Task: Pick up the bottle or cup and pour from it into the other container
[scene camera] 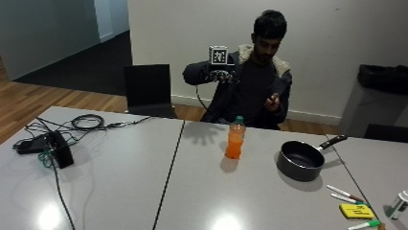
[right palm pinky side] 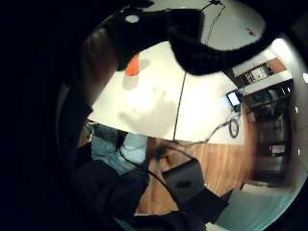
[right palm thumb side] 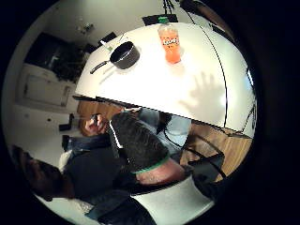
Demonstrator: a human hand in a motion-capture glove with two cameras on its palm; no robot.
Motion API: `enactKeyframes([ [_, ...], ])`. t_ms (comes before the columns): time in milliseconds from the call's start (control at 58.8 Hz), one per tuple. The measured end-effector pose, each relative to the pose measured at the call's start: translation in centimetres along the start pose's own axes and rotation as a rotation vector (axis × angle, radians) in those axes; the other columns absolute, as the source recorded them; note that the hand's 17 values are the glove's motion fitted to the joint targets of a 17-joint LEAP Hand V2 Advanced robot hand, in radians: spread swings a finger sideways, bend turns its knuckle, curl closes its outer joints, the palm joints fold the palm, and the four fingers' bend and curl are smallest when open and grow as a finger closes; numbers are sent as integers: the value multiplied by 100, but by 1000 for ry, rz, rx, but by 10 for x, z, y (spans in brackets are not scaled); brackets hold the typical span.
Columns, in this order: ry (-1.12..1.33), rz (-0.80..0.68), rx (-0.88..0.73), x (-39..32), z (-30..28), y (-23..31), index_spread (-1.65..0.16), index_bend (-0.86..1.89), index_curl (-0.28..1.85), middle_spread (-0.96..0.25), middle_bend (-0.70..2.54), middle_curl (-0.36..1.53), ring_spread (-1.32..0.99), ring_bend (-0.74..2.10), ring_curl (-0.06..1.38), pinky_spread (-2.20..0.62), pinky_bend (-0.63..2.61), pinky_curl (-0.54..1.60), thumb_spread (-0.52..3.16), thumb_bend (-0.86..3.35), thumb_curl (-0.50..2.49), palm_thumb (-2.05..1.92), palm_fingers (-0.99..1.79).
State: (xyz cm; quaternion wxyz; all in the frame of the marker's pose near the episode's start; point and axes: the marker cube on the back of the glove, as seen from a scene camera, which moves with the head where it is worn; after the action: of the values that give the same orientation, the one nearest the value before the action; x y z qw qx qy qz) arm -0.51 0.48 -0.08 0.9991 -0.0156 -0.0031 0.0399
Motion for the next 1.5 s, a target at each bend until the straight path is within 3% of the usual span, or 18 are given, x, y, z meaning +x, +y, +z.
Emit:
enactKeyframes([
  [187, 15, -17, 33, 2, 1, -2, -36, 17, 18, 1, 24, 16, 14, 18, 9, 29, 60, 21, 84, 4, 14, 18, 40],
  [289, 8, 112, 140, 6, 6, -24, -36, 14, 20, 5, 24, 19, 16, 19, 11, 32, 63, 23, 92, 1, 18, 20, 37],
  [374, -33, 1, 82, 19, 17, -37, -33, 12, 20, 8, 23, 22, 17, 21, 13, 34, 65, 24, 93, -1, 22, 23, 35],
  [442, -111, 85, 90, 25, 37, -66, -31, 11, 20, 10, 24, 23, 18, 22, 15, 35, 69, 26, 92, -2, 24, 24, 32],
  [527, -184, -18, 93, 35, 75, -98, -29, 10, 19, 13, 23, 25, 20, 21, 16, 35, 74, 28, 90, -2, 27, 26, 26],
  [731, -369, 51, 233, 29, 151, -178, -25, 10, 18, 18, 22, 28, 22, 21, 19, 35, 84, 31, 87, -3, 31, 29, 16],
  [816, -493, 33, 176, 26, 179, -194, -23, 10, 17, 19, 22, 29, 23, 22, 20, 35, 87, 31, 86, -2, 32, 32, 13],
  [918, -687, -25, 418, 24, 205, -245, -21, 11, 17, 19, 23, 30, 24, 23, 21, 35, 90, 32, 85, -3, 33, 35, 11],
  [1020, -960, 8, 136, 15, 225, -240, -19, 10, 17, 20, 24, 31, 25, 28, 23, 36, 91, 32, 83, -2, 35, 41, 12],
  [1088, -1087, 27, 104, 9, 229, -259, -18, 10, 16, 20, 25, 31, 25, 31, 24, 35, 92, 32, 82, -2, 36, 45, 15],
  [1207, -1238, 25, 137, 2, 232, -282, -19, 11, 16, 16, 30, 33, 22, 41, 27, 32, 90, 30, 80, 0, 38, 58, 36],
  [1292, -1272, -114, 298, -2, 244, -287, -21, 12, 17, 8, 32, 34, 16, 49, 30, 29, 84, 29, 78, -1, 39, 66, 52],
  [1377, -1313, -38, 131, -4, 240, -285, -25, 14, 20, -2, 34, 35, 6, 54, 32, 26, 76, 27, 76, 2, 42, 79, 70],
  [1496, -1341, -89, 125, -5, 244, -282, -29, 13, 24, -17, 34, 37, -9, 60, 34, 18, 64, 25, 74, 2, 45, 91, 94],
])
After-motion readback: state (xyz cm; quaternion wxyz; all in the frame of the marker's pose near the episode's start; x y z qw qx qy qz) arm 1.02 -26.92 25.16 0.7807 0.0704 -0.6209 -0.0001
